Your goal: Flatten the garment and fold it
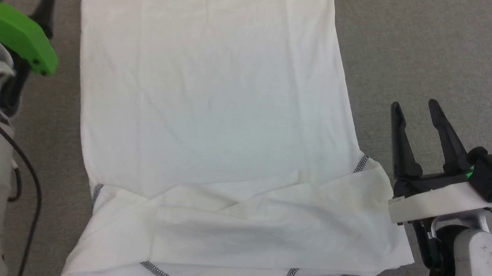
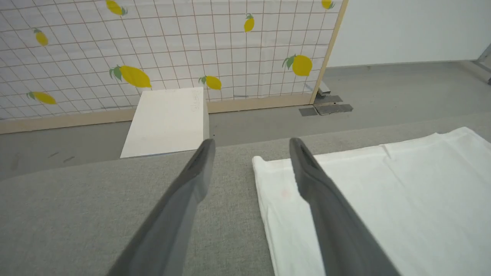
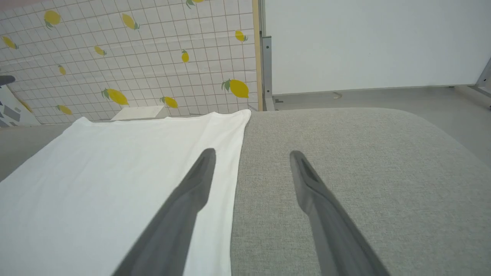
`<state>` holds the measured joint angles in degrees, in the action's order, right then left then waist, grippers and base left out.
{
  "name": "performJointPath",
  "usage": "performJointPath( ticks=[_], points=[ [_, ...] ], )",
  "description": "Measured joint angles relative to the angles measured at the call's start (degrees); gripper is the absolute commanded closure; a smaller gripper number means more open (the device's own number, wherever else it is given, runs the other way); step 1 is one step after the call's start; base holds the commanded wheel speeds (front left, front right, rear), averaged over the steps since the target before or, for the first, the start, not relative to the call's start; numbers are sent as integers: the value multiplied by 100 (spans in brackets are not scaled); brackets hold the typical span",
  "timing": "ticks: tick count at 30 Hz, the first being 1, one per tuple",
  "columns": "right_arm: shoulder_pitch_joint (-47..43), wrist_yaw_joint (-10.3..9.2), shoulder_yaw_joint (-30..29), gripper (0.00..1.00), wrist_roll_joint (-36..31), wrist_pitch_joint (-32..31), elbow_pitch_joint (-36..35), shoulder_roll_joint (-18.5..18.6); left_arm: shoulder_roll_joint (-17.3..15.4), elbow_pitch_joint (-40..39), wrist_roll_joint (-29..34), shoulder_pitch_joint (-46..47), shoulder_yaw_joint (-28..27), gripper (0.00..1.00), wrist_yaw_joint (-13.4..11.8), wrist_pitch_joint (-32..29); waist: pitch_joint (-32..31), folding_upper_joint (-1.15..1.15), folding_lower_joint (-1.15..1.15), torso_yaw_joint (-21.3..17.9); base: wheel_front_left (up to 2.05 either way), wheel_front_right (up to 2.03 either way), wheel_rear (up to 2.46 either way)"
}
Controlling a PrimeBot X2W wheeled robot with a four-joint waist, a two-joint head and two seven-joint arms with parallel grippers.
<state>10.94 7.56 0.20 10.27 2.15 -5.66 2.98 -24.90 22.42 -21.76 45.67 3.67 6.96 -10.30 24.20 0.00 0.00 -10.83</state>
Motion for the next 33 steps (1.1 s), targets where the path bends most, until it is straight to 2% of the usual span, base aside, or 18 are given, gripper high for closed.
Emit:
performJointPath(
  ticks=[6, 13, 21, 22, 23, 24, 28, 33],
  points=[
    [270, 0, 278, 0, 225, 240, 116, -5, -310, 415, -176, 1022, -79, 0, -303, -1508, 586, 0, 1, -320, 0, 0, 0],
    [441, 0, 499, 0, 400, 453, 334, -4, -616, 468, -154, 1433, -97, 0, -758, -2780, 1131, 0, 1, -697, 0, 0, 0],
    [593, 0, 575, 0, 399, 519, 397, -3, -745, 20, -141, 1500, -116, 0, -1159, -3468, 1497, 0, 1, -946, 0, 0, 0],
    [621, 0, 586, 0, 380, 513, 396, -2, -773, -32, -129, 1513, -93, 21, -1193, -3594, 1526, 0, 1, -956, 0, 0, 0],
    [660, 0, 593, 0, 366, 490, 394, -3, -805, -82, -104, 1519, -69, 91, -1224, -3724, 1548, 0, 1, -960, 0, 0, 0],
    [700, 0, 595, 0, 339, 482, 389, -3, -817, -127, -93, 1520, -62, 100, -1257, -3806, 1562, 0, 1, -958, 0, 0, 0],
    [1354, 0, 694, 0, 62, -92, 419, -1, -843, -388, -57, 1513, 26, 100, -1305, -3956, 1610, 0, 1, -926, 0, 0, 0],
    [2774, 1, 719, 0, 30, -1158, 791, -1, -845, -532, -59, 1512, 101, 100, -1304, -3973, 1666, 0, 1, -860, 0, 0, 0]
  ],
)
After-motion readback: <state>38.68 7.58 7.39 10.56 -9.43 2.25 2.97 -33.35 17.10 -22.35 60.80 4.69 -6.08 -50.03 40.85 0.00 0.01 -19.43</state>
